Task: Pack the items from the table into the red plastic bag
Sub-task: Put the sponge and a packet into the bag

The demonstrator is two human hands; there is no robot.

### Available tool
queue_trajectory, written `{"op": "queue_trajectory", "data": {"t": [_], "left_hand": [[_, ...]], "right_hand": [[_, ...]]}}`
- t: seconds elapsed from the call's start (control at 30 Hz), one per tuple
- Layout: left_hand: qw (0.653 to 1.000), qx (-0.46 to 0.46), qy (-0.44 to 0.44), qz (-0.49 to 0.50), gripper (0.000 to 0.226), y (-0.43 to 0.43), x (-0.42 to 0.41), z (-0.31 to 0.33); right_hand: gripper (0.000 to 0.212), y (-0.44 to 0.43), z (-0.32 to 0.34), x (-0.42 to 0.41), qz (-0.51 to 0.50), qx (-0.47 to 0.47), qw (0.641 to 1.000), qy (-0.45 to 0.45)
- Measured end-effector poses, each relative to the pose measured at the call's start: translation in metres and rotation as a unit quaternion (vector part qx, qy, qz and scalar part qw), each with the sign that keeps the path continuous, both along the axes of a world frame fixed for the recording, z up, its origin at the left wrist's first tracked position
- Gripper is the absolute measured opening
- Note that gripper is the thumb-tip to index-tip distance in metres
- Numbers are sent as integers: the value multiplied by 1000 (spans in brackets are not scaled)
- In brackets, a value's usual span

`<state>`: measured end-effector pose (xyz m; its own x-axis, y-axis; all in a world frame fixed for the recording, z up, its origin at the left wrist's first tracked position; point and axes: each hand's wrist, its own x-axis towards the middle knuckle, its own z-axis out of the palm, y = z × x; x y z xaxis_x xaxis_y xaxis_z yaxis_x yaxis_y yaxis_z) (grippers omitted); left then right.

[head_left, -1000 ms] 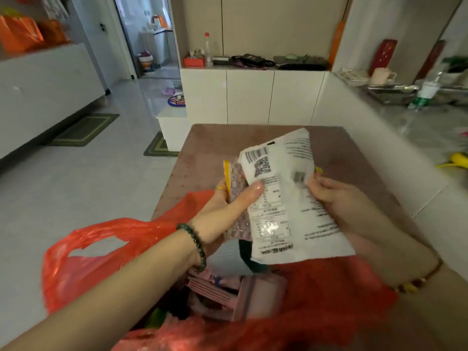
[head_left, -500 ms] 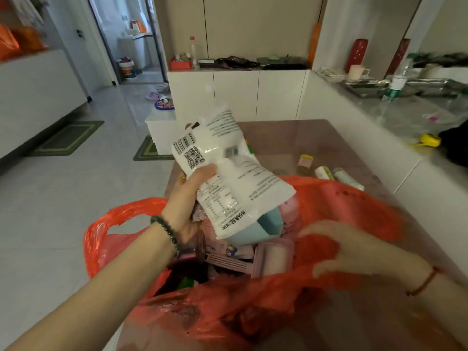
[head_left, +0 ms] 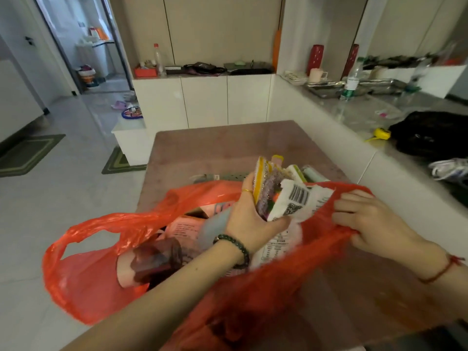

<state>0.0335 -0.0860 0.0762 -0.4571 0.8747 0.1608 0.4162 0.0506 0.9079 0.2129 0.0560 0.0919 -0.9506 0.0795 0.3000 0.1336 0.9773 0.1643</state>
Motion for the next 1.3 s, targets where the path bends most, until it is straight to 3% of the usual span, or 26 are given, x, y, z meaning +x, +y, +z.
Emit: {"op": "queue_trajectory", "data": {"t": [0.1, 0.23, 0.43, 0.57, 0.7, 0.77, 0.9, 0.97, 1.03, 1.1, 1.2, 1.3], "left_hand": [[994, -91, 58, -6, 105, 12, 13, -13], [956, -207, 206, -40, 106, 30, 28, -25], [939, -241, 222, -100, 102, 51, 24, -30], [882, -336, 317, -89, 108, 65, 4, -37], [853, -378, 355, -70, 98, 69, -3, -30], [863, -352, 354, -76, 81, 65, -4, -23], [901, -212, 375, -57, 48, 58, -33, 3], [882, -171, 437, -51, 50, 59, -54, 10], [838, -223, 495, -54, 61, 61, -72, 11], [814, -299, 495, -58, 57, 64, -84, 8], [839, -311, 443, -52, 31, 68, -96, 4], [875, -282, 386, -69, 24, 74, -102, 7]], "right_hand": [[16, 3, 7, 0, -13, -7, 995, 102], [18, 6, 27, -7, 3, -24, 976, 218], [31, 23, 41, -20, 21, 79, 968, 236], [43, 31, 43, -25, 38, 82, 969, 230], [29, 38, 41, -23, 33, 60, 979, 191], [22, 43, 37, -17, 29, 19, 989, 144], [9, 54, 25, -5, 40, -79, 996, 24], [23, 62, 17, -1, 31, -138, 990, -20], [36, 72, 12, 1, 10, -196, 979, -48], [41, 81, 9, 0, -3, -231, 970, -77], [41, 90, 5, -5, -34, -319, 938, -129], [29, 94, 8, -11, -27, -404, 892, -201]]}}
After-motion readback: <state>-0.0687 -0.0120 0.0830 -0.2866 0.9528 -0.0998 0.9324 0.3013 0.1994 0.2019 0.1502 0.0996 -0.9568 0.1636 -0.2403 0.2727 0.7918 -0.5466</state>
